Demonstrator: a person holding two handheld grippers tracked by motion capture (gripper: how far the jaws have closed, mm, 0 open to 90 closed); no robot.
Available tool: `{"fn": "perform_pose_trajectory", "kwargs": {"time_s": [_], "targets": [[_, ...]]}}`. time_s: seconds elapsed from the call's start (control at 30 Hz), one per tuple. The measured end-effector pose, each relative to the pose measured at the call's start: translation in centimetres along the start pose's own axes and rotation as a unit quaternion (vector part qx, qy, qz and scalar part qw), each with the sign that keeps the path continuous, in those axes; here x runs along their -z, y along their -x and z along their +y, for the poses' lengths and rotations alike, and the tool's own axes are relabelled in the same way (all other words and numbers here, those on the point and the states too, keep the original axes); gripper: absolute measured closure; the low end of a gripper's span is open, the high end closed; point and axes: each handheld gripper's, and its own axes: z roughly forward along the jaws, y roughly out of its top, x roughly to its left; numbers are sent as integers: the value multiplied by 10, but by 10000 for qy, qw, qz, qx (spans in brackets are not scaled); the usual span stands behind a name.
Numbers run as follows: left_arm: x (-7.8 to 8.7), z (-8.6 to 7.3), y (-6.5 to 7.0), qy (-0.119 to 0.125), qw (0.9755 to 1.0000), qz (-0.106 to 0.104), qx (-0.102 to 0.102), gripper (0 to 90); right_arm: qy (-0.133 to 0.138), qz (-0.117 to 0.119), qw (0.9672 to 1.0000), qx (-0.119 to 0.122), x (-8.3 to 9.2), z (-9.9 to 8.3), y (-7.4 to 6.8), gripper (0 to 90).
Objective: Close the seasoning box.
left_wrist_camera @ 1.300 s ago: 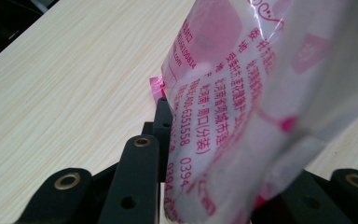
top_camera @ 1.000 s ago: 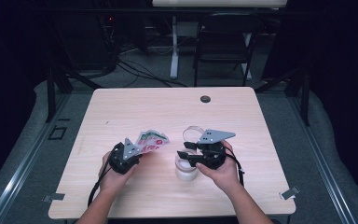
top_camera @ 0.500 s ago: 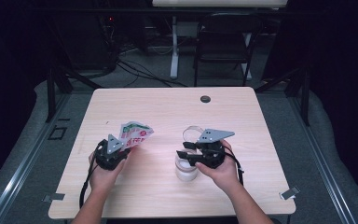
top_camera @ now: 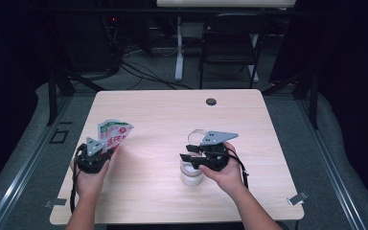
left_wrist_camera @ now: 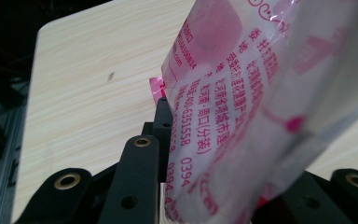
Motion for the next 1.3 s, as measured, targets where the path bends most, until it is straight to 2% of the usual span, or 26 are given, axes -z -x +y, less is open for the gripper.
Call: {"fn": "perform_pose_trajectory", "kwargs": {"time_s": [0.2,0.37,0.5,0.63,0.77,0.87,0.97,1.0,1.1,1.23,1.3], "targets": [[-1,-10,-17,-113,9989,147,440,732,0,-12,10000,13,-3,1,0,581],[-5,-16,-23,-322,9975,303,551,731,-25,31,10000,27,-5,2,-1,585],[-10,-21,-28,-492,9961,313,666,729,-20,51,10000,42,-6,2,-1,585],[-12,-23,-30,-504,9951,286,801,726,-5,47,10000,45,-6,3,-1,585],[-11,-24,-31,-520,9945,259,872,711,-21,33,10000,56,-6,3,-1,585],[-10,-25,-31,-504,9942,222,919,665,-19,30,10000,58,-6,2,-1,580],[-8,-24,-31,-435,9942,203,966,560,-15,9,10000,51,-7,2,-1,577],[-7,-24,-30,-335,9944,200,980,517,-16,4,10000,44,-7,2,-1,575],[-5,-23,-27,-192,9952,288,910,413,-12,-11,10000,43,-7,2,-1,571],[-3,-21,-23,-167,9962,313,792,389,0,-15,10000,42,-7,2,-1,566],[-2,-20,-22,-129,9963,293,803,389,4,-21,10000,47,-7,2,-1,564]]}}
